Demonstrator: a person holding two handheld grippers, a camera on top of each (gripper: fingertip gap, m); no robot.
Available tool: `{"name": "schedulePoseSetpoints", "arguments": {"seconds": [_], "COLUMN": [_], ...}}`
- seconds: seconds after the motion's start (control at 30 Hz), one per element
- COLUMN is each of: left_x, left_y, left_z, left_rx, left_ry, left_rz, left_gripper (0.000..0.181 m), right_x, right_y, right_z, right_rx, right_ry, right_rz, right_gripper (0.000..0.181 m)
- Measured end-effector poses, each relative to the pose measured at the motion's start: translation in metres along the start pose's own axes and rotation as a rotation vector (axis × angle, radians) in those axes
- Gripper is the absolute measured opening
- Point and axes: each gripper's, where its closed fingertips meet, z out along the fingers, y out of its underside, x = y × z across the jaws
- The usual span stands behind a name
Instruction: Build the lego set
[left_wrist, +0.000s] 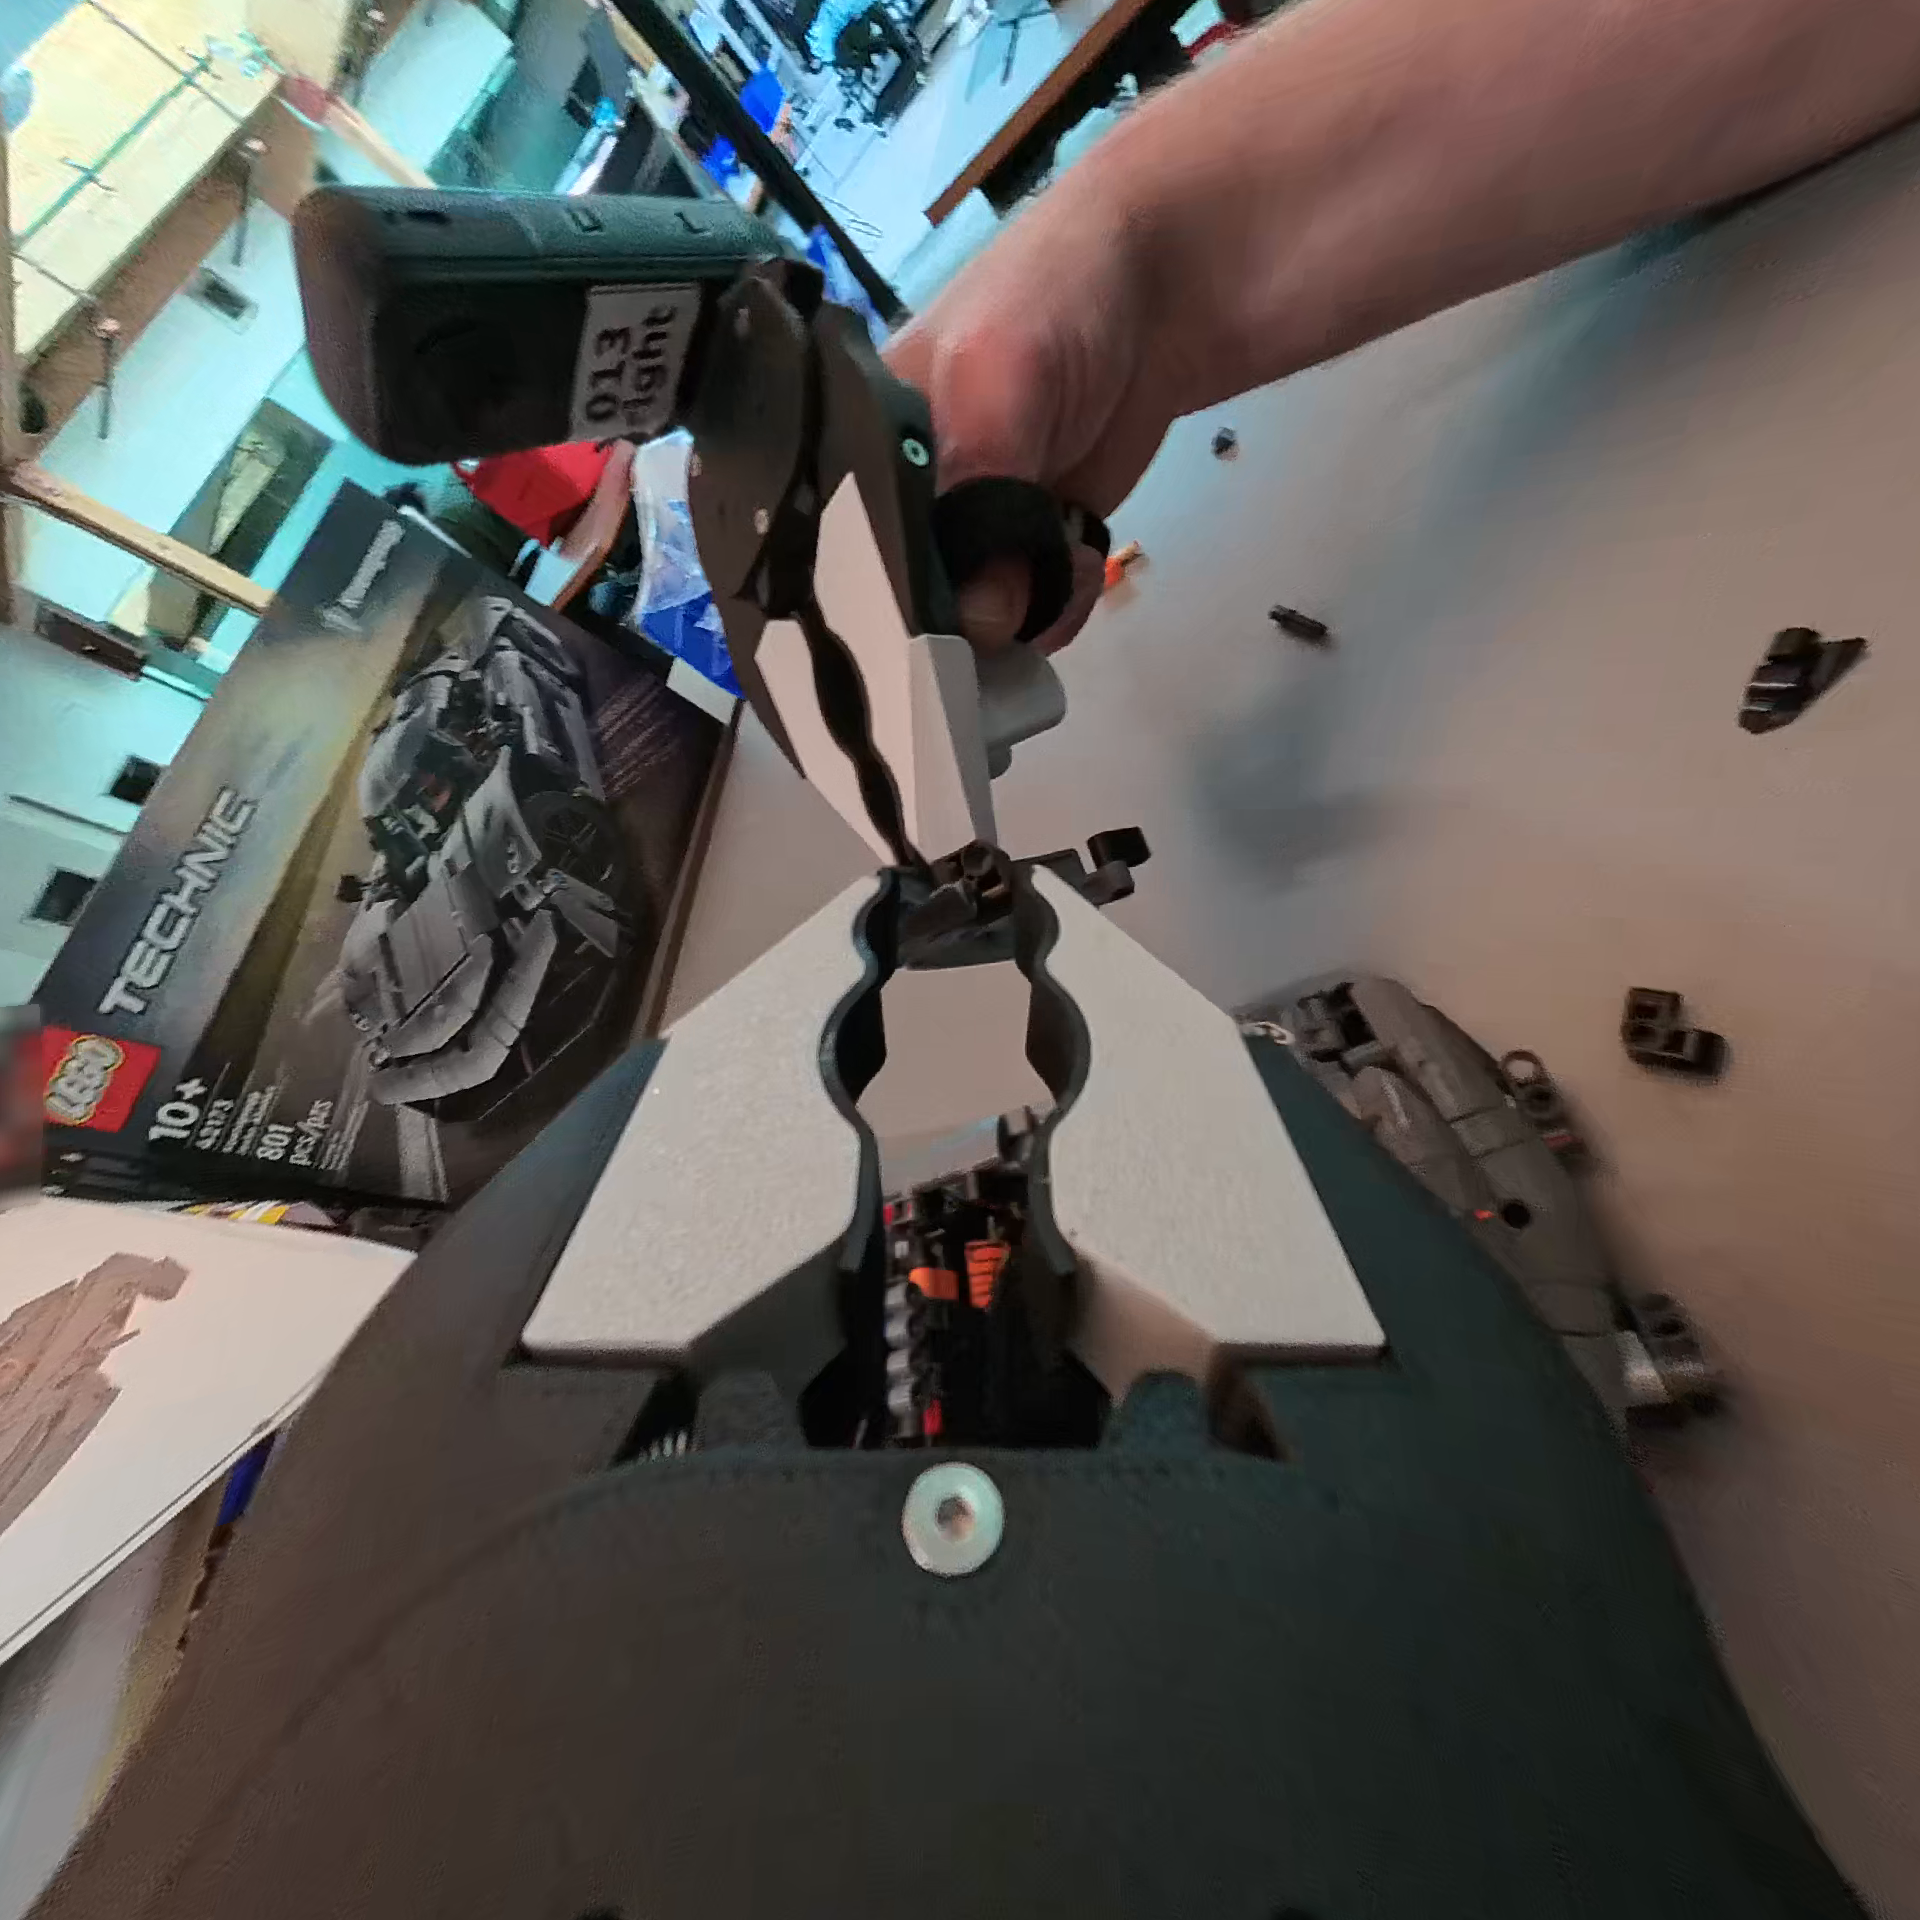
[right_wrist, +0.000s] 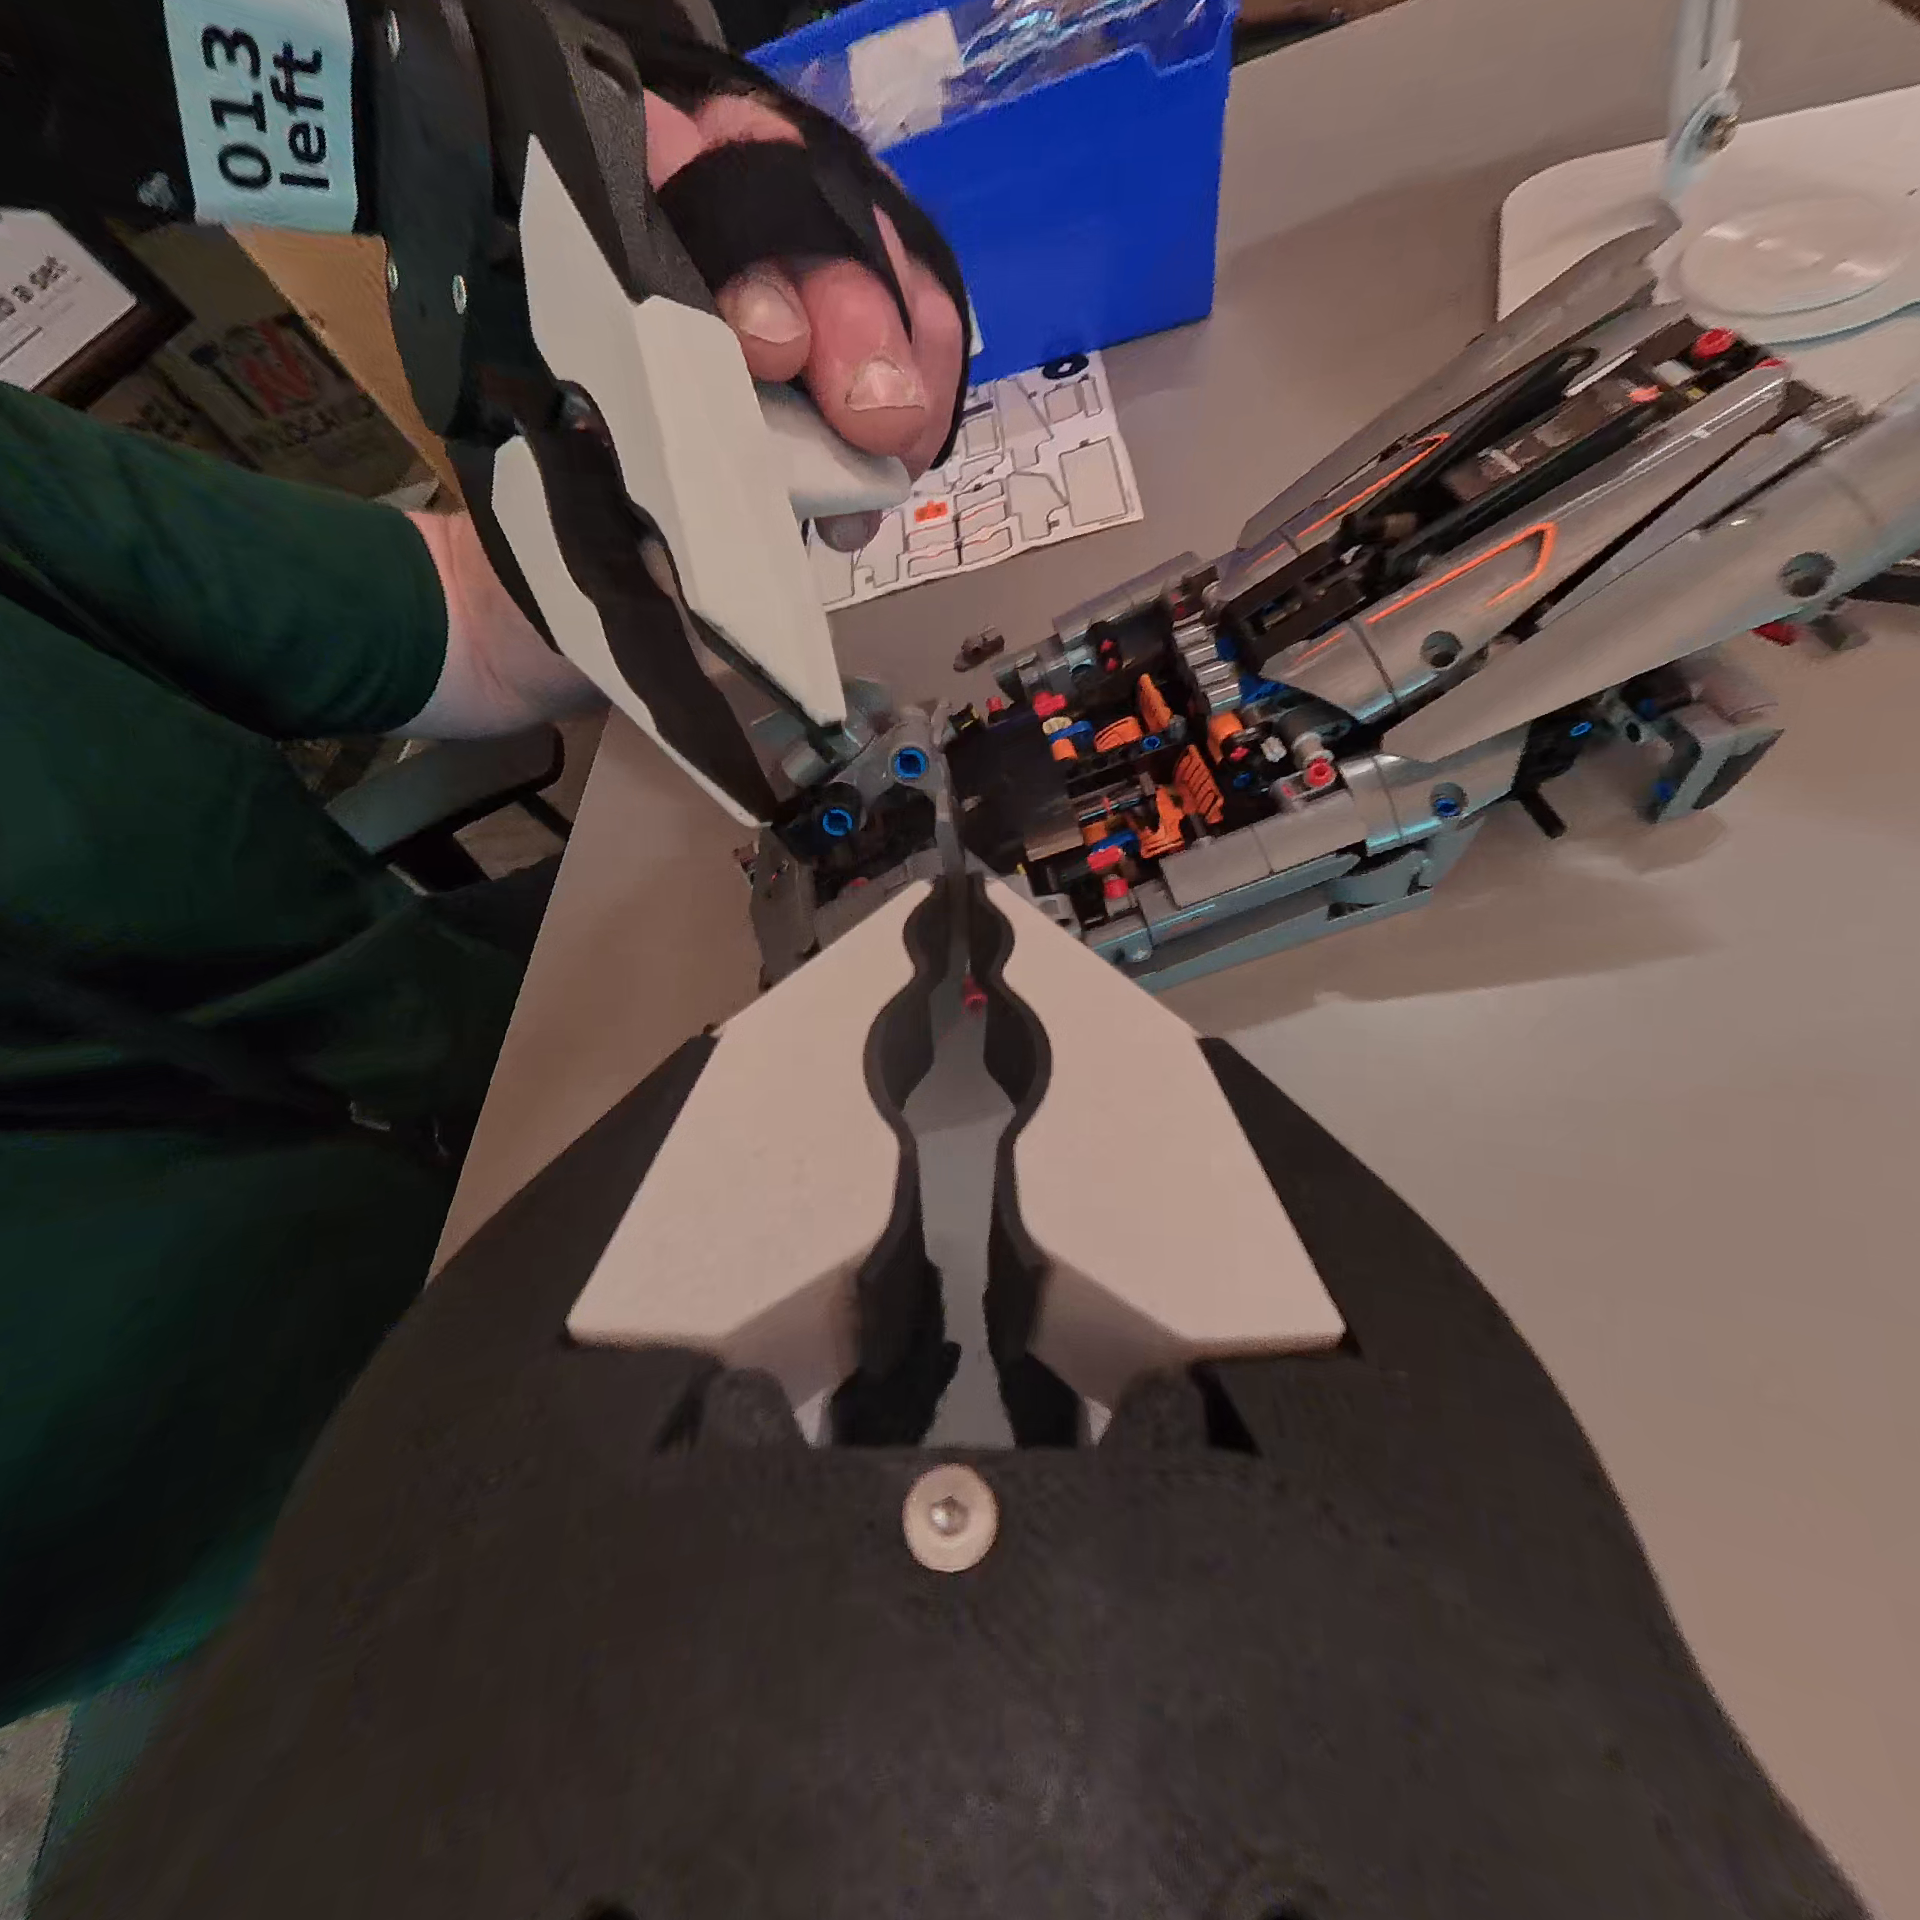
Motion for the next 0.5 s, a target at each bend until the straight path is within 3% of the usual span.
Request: {"name": "schedulePoseSetpoints", "arguments": {"seconds": [0.5], "left_x": [0.066], "left_y": [-0.015], "left_z": [0.0], "left_rx": [0.017], "left_ry": [0.351], "left_rz": [-0.016], "left_gripper": [0.01], "right_x": [-0.049], "right_y": [0.051], "right_z": [0.009], "right_rx": [-0.257], "right_ry": [-0.286], "right_rz": [-0.043], "right_gripper": [0.0]}}
